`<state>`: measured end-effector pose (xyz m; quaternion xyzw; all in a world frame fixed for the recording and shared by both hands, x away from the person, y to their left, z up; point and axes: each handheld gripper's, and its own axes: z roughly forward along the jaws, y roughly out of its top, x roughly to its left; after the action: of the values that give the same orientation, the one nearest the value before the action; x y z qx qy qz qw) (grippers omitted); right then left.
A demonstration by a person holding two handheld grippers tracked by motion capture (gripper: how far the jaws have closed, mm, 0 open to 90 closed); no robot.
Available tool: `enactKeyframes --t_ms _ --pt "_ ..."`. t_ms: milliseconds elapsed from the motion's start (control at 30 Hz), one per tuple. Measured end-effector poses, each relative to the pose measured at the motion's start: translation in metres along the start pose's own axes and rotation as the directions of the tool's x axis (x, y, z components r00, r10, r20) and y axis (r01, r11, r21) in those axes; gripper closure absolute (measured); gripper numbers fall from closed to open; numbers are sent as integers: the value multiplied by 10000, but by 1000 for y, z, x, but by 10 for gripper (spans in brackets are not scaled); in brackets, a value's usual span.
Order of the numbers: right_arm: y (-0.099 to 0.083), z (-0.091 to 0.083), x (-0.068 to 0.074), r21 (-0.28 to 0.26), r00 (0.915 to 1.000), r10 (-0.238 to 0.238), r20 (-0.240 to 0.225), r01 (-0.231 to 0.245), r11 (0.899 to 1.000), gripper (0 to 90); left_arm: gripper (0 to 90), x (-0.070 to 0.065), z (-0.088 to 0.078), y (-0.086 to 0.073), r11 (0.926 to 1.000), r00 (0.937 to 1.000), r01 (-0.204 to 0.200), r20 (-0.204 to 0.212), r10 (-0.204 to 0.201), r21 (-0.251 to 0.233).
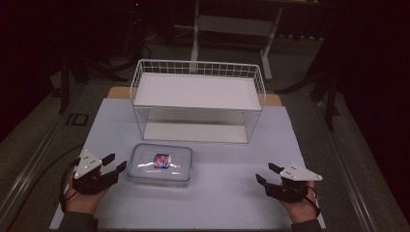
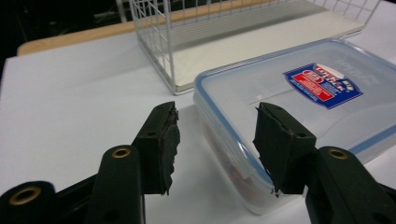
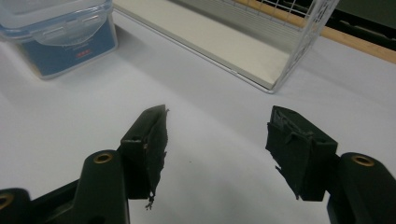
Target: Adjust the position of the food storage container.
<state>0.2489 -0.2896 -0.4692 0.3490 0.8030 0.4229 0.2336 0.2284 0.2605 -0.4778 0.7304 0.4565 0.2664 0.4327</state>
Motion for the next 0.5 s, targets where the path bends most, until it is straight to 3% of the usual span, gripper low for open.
enactKeyframes --t_ms 233,500 --pt "-1 -1 -1 -28 9999 79 64 -79 10000 378 494 2 0 0 9999 9998 162 74 -163 23" --pt "0 2 2 82 10000 -41 -52 42 10000 378 569 11 11 -6 9962 9954 749 565 -774 441"
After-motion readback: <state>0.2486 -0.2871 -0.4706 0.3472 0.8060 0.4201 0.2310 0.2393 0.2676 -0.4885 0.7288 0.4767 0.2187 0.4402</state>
